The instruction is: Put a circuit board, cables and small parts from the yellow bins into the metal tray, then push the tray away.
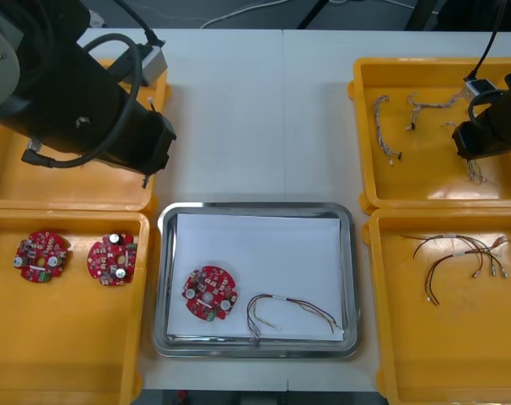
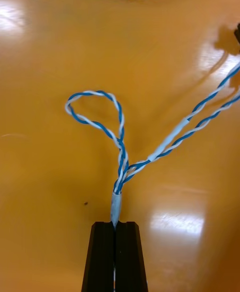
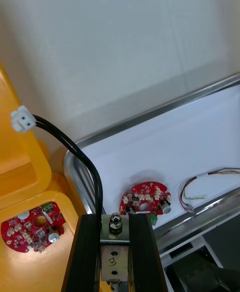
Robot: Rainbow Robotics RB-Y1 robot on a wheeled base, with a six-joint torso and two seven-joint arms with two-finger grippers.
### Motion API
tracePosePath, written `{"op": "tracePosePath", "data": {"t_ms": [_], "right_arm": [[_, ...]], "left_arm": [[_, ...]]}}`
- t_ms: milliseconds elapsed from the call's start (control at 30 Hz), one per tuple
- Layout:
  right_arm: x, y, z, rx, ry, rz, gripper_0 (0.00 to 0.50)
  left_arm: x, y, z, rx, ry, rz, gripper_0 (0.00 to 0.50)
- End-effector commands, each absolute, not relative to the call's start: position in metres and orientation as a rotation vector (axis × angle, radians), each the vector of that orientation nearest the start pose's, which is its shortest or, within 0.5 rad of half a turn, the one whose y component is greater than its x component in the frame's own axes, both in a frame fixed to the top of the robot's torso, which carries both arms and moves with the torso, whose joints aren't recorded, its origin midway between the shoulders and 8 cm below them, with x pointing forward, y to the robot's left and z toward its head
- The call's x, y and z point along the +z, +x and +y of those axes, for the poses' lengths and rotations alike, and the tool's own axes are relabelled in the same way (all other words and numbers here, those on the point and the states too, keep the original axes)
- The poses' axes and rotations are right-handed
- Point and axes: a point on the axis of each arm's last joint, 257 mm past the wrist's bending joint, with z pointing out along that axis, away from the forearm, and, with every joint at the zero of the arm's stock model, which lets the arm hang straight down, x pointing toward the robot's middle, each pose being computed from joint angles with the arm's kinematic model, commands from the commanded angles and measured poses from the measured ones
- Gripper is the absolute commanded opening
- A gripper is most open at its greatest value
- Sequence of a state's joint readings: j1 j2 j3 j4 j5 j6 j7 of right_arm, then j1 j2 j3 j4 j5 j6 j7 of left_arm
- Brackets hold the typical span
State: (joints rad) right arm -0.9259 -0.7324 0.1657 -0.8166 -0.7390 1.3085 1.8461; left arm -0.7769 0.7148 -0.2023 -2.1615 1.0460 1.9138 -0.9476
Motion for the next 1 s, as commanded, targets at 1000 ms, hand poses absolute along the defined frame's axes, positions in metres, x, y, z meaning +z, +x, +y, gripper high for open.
{"op": "tracePosePath", "data": {"t_ms": [1000], "right_arm": [[-0.094,0.517,-0.396,-0.076,-0.424,2.71,0.0]], "left_arm": [[-0.152,0.355,0.134,-0.048,-0.012,2.713,0.0]]}}
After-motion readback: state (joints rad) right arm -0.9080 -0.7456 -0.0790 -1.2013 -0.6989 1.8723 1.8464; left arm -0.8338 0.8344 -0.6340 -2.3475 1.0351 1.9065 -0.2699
